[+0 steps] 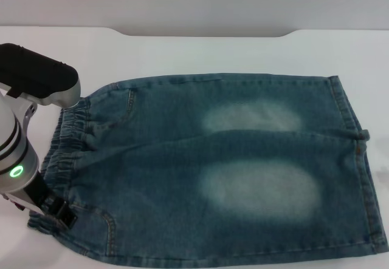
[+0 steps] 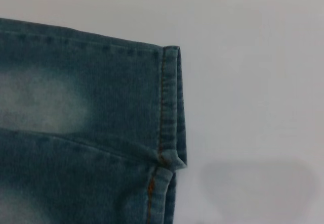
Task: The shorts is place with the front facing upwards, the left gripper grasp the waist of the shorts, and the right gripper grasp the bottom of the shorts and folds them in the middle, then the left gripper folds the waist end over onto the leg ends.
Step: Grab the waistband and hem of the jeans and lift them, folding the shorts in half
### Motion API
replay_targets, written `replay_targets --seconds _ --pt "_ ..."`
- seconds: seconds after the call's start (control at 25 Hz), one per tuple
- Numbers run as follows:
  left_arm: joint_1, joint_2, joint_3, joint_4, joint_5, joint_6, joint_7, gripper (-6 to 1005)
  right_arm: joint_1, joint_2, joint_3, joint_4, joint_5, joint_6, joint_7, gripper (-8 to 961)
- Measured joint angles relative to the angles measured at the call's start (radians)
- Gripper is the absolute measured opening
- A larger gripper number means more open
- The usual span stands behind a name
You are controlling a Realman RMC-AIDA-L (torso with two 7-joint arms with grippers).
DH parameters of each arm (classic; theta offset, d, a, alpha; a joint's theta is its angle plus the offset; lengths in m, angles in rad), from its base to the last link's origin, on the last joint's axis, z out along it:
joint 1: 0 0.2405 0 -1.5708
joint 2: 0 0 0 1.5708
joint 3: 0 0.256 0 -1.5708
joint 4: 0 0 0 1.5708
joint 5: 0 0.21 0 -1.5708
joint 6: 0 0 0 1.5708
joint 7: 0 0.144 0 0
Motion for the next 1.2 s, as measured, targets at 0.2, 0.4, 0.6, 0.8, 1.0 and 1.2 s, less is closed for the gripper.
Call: replay_targets --seconds 0.2,0.4,0.6,0.8,1.0,1.2 --pt "-0.002 0.002 0.003 0.015 0.000 0.008 0.004 845 0.000 0.000 -0.002 0.001 0.002 0.000 0.000 670" --pt "-0.002 0.003 0.003 0.028 0.000 0.013 0.008 844 0.000 0.001 -0.004 0.003 0.002 0.000 0.000 669" --pt "-0.002 0.003 0.003 0.037 0.000 0.021 0.009 844 -0.002 0.003 -0.008 0.004 0.003 0.002 0.000 667" --pt "-0.001 0.002 0.004 0.040 0.000 0.027 0.010 843 -0.002 0.003 -0.009 0.008 0.005 0.005 0.000 665" --pt "0.000 0.001 0.005 0.052 0.000 0.029 0.010 843 -0.002 0.002 -0.010 0.009 0.020 0.007 0.000 664" --pt "-0.004 0.001 0.028 0.075 0.000 0.025 0.008 842 -0.003 0.002 -0.010 0.015 0.020 0.010 0.000 662"
